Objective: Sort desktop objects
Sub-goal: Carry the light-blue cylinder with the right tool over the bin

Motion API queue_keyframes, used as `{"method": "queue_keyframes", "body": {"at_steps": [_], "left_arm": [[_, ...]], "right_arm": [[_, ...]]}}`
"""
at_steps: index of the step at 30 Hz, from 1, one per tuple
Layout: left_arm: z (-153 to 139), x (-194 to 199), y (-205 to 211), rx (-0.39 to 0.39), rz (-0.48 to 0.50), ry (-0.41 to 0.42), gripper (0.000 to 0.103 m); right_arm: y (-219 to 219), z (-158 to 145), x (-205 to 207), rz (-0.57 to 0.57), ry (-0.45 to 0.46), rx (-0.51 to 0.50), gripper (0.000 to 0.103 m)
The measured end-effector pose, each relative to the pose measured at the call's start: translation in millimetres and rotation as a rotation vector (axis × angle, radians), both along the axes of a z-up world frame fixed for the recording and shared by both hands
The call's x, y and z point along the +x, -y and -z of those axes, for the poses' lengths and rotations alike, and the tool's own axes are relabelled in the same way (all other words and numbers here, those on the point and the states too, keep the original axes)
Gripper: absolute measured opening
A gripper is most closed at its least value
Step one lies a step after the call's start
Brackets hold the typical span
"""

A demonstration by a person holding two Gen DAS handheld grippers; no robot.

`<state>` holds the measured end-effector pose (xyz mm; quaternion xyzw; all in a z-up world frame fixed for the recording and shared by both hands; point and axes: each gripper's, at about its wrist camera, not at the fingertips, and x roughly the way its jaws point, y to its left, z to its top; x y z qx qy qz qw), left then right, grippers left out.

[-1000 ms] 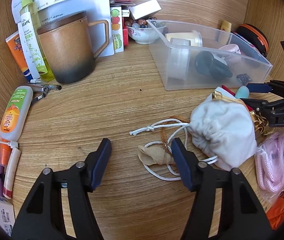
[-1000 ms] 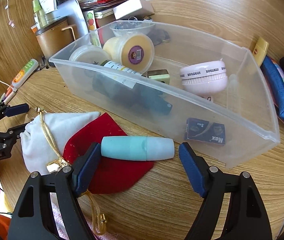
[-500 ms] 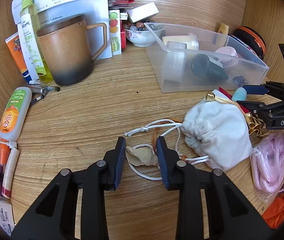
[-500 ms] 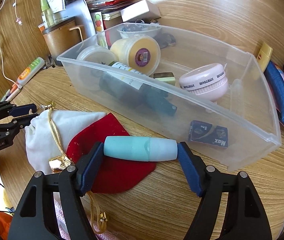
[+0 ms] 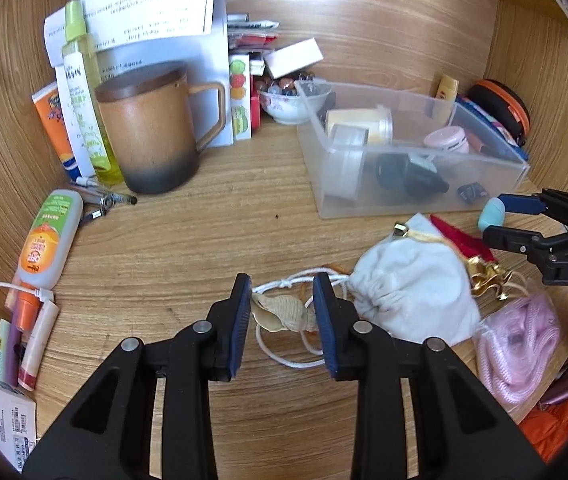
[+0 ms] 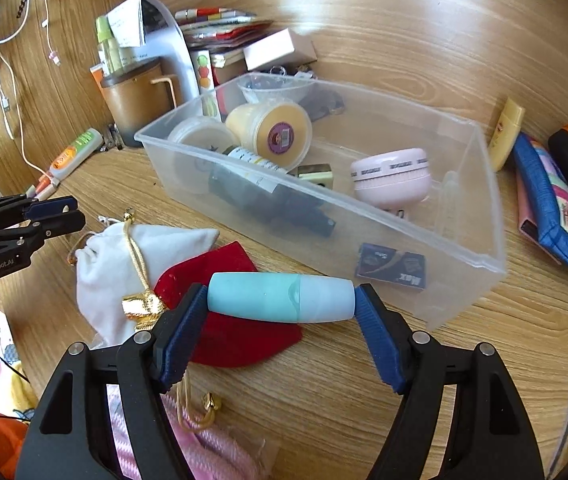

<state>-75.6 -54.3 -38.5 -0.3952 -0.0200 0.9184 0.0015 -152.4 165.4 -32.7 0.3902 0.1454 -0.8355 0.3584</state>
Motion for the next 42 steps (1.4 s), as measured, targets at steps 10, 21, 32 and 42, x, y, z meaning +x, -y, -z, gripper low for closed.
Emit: {"method": "queue_keyframes", "body": {"at_steps": [10, 21, 32, 42], "left_arm": [[-21, -5, -24, -0.002, 0.046, -0.045, 0.031], [-47, -25, -52, -0.019, 0.094, -0.101, 0.031], [-68, -58, -77, -0.025, 0.141, -0.144, 0.031], [-69, -83, -87, -0.007, 0.165, -0.144, 0.031]], "right_arm": [[-21, -25, 8, 0.019, -0.064, -0.028, 0.071], [-31, -48, -1, 0.026, -0.110, -0.058, 0.071], [-34, -56, -23, 0.023, -0.135, -0.062, 0.071], [-36, -56, -46, 0.032, -0.136, -0.051, 0.071]]}}
